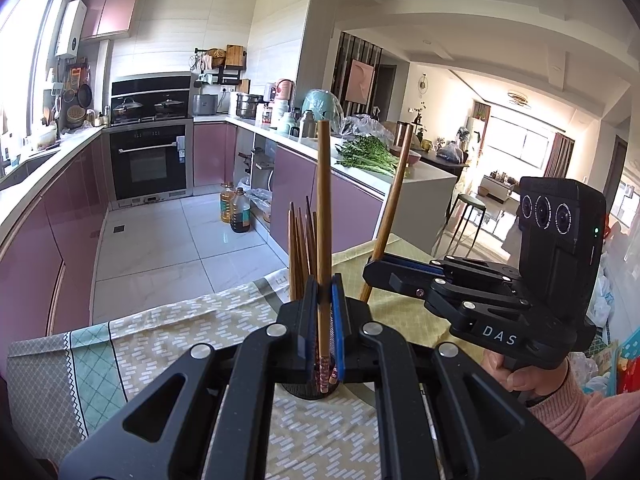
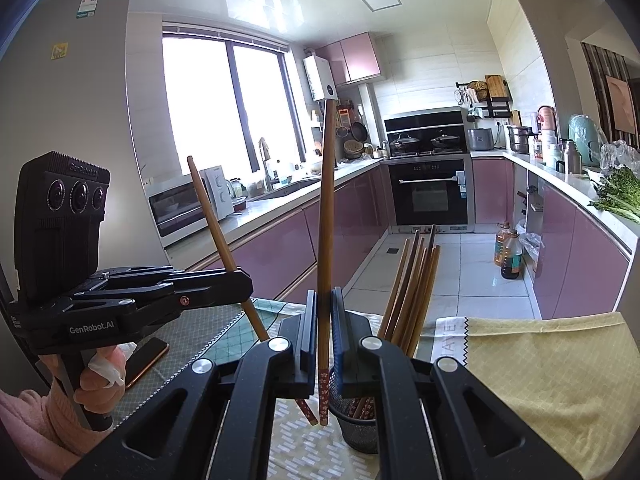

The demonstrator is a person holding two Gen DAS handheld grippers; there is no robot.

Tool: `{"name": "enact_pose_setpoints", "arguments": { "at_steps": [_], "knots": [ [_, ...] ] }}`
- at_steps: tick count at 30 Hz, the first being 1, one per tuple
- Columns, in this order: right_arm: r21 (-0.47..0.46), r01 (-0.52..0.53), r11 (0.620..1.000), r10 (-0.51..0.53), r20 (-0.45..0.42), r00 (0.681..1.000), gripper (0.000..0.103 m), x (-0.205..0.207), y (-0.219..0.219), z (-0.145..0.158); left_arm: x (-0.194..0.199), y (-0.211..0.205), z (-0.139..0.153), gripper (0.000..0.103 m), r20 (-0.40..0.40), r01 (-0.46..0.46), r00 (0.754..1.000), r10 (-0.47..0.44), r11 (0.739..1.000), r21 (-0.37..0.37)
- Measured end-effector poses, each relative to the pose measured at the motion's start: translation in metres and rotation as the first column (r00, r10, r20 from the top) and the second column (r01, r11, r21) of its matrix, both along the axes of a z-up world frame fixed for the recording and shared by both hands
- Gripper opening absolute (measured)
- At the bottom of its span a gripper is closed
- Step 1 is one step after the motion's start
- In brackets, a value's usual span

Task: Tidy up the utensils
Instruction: 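Lower the left gripper's chopstick into the mesh cup while the right gripper lowers its own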

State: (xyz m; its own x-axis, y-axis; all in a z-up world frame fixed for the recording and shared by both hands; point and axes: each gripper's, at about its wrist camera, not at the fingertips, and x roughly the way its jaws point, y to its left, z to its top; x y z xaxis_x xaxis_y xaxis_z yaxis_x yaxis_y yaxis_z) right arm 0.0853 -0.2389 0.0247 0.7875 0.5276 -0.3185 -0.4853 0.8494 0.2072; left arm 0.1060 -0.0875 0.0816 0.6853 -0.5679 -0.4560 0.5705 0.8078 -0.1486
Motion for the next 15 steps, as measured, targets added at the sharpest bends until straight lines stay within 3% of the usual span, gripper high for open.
{"name": "enact_pose_setpoints", "arguments": {
  "at_steps": [15],
  "knots": [
    [0.007, 0.007, 1.0, -0.007, 0.005, 1.0, 0.006, 0.0038, -0.0033, 0.0022, 0.0003, 0.0016, 0.0037, 0.008, 0.012, -0.005, 1.0, 0.005, 1.0, -0.01]
  ]
}}
